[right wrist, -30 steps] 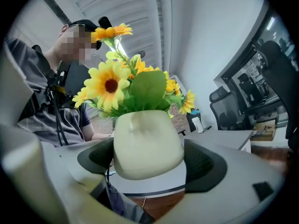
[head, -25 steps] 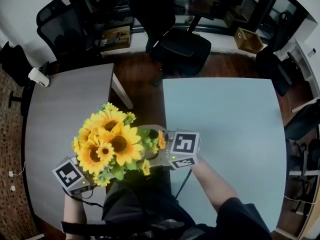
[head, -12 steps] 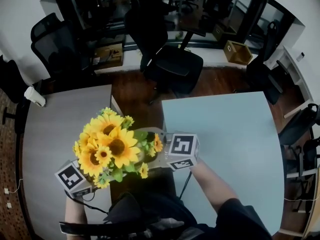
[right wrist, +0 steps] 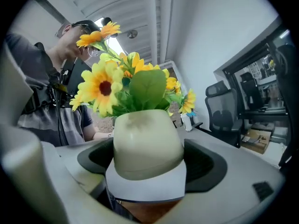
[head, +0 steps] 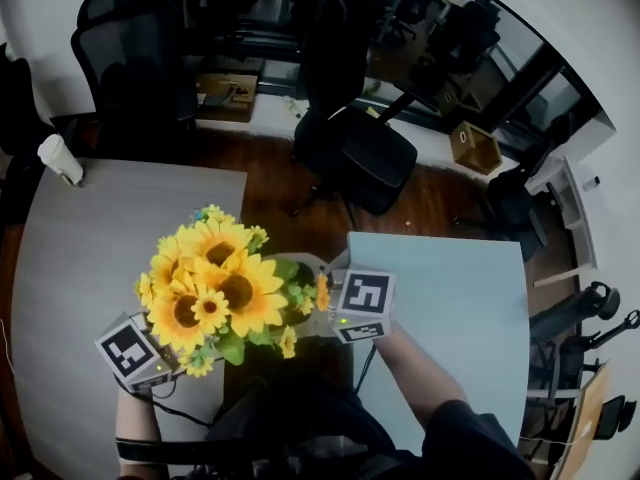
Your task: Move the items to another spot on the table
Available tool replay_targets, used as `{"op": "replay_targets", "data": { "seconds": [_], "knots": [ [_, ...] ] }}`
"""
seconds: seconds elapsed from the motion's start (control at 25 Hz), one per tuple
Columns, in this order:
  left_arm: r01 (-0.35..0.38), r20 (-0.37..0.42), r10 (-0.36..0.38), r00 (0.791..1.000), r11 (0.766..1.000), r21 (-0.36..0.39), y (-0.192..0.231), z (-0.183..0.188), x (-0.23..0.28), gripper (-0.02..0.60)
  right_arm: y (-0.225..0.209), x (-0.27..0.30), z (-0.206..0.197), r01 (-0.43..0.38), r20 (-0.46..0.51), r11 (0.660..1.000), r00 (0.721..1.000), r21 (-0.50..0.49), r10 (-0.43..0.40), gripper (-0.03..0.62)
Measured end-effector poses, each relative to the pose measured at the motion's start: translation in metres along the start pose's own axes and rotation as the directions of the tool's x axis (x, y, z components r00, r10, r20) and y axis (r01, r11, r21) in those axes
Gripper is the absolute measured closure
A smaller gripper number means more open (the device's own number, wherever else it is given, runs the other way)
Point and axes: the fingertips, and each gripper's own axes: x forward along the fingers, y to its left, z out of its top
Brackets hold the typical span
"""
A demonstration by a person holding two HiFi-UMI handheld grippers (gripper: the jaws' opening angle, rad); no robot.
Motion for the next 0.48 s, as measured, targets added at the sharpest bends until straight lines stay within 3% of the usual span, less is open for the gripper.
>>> {"op": "replay_targets", "data": {
  "seconds": [0.24,0.48],
  "knots": [
    [-0.086,0.024,0.088,0.996,0.995,-0.056,0.041,-0.004,-0.04,0.084,-0.027,0.057,0.009,-0.099,-0.06,0.995,0.993,-0.001,0.099,0.121],
    [-0.211,0.033,0.214,0.976,0.975,-0.075,0.083,0.007,-0.059,0.084,-0.056,0.089,0.032,-0.217,-0.081,0.976,0.973,-0.017,0.215,0.123]
  ]
}}
